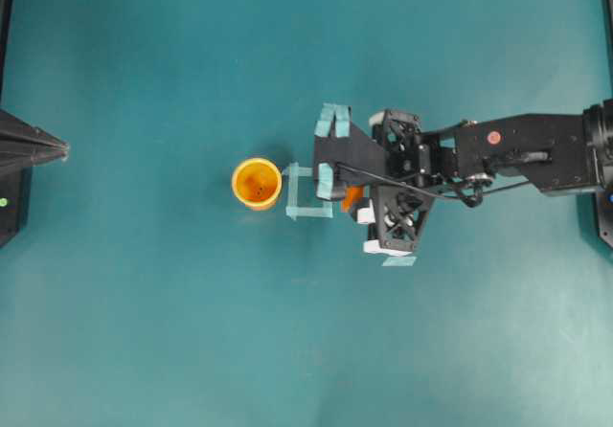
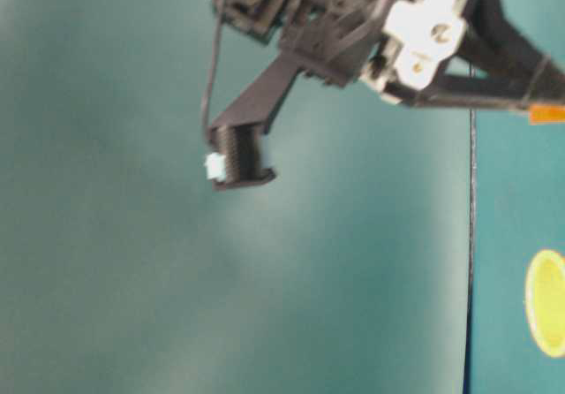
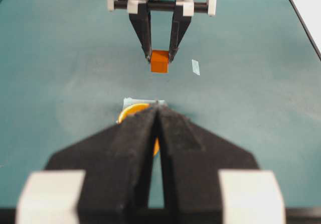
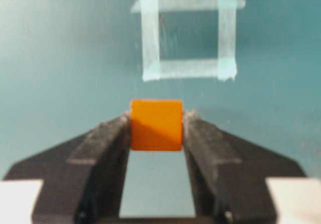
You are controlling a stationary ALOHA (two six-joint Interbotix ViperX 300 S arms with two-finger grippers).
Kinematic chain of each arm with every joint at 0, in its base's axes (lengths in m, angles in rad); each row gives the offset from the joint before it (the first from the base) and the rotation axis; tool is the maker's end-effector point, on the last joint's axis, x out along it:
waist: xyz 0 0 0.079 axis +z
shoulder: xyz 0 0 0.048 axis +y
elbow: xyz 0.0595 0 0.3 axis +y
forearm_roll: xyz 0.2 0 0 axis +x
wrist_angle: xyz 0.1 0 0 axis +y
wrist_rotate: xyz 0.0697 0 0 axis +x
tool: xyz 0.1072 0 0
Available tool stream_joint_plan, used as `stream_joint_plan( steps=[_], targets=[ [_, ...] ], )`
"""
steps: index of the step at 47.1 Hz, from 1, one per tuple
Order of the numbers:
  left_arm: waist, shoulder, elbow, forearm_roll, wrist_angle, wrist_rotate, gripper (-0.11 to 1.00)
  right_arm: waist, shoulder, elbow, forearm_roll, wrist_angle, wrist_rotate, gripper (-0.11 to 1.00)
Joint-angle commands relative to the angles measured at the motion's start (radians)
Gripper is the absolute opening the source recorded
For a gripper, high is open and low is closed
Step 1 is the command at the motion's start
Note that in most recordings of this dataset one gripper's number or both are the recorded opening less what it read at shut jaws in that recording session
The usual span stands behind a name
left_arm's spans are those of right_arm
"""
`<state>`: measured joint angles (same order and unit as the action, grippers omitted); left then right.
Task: Move the block to the left with right arm.
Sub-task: 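Carry the held block left past the orange cup with the right gripper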
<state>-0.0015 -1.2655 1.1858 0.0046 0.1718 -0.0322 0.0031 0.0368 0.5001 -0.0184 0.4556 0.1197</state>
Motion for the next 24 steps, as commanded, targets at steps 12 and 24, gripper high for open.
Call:
stream_joint_plan(
  steps=[12,24],
  targets=[
    [-0.002,0.006,-0.031,0.002,0.002,0.0,-0.01,0.003,-0.031,-0.121,-0.035,-0.002,-0.005,0.41],
    [0.0,0.005,-0.029,0.002,0.005,0.0,-0.01,-0.012,0.003,-0.215,-0.11,-0.058,-0.005,0.41]
  ],
)
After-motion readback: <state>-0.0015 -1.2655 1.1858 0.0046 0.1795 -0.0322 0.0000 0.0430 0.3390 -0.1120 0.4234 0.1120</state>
